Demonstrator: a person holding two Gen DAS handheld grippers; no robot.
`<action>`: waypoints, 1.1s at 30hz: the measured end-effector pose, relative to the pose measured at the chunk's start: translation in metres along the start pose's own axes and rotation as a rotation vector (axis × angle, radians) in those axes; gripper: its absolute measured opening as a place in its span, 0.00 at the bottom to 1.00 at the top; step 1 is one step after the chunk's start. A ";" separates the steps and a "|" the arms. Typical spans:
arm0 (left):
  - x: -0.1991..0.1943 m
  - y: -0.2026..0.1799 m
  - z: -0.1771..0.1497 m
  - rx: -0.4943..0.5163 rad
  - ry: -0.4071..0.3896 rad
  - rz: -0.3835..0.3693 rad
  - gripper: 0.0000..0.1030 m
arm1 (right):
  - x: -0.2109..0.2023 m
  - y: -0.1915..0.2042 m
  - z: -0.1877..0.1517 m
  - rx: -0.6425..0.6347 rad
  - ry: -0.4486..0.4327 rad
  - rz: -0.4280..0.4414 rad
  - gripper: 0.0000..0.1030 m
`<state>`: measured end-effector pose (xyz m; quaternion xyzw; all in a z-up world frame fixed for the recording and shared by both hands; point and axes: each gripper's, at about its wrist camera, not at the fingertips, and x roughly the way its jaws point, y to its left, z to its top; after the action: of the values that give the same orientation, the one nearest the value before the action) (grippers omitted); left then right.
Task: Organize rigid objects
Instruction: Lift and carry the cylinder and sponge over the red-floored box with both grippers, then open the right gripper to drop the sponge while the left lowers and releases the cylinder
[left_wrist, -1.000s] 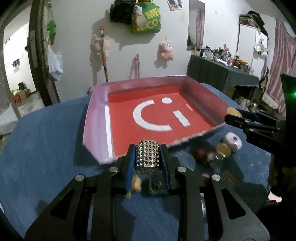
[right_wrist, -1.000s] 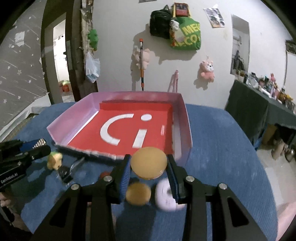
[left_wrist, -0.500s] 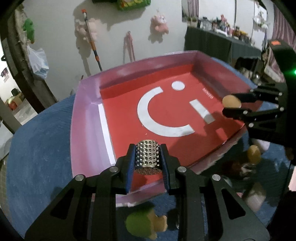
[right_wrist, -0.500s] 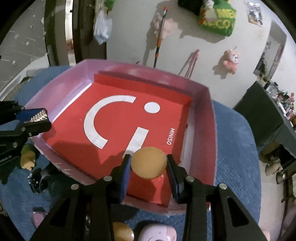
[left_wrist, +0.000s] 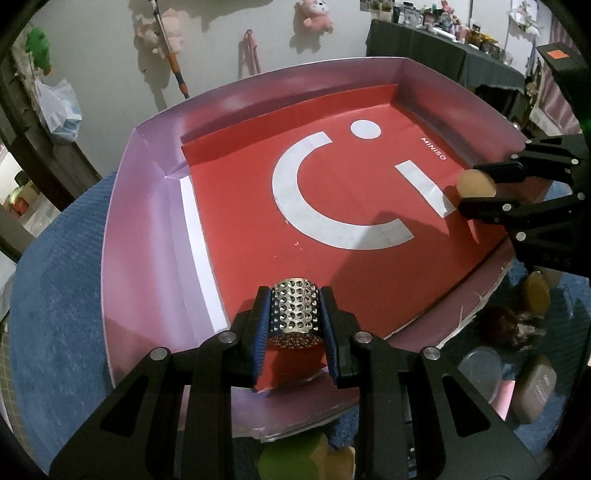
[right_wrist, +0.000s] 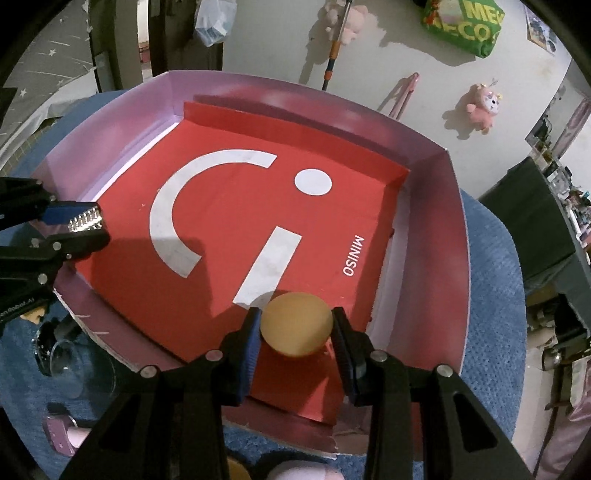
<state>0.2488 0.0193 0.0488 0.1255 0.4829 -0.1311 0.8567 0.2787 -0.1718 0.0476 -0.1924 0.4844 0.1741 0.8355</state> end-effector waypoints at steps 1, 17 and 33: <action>0.000 0.000 0.000 0.001 0.001 -0.001 0.24 | 0.000 0.000 0.000 0.000 0.001 0.001 0.38; 0.001 0.001 0.002 0.024 0.005 -0.018 0.24 | 0.004 0.000 0.003 -0.009 0.015 0.015 0.43; -0.018 0.007 0.003 -0.034 -0.051 -0.095 0.24 | -0.016 0.005 0.002 -0.015 -0.044 0.023 0.68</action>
<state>0.2444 0.0266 0.0660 0.0846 0.4682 -0.1665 0.8636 0.2699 -0.1678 0.0621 -0.1892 0.4668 0.1913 0.8424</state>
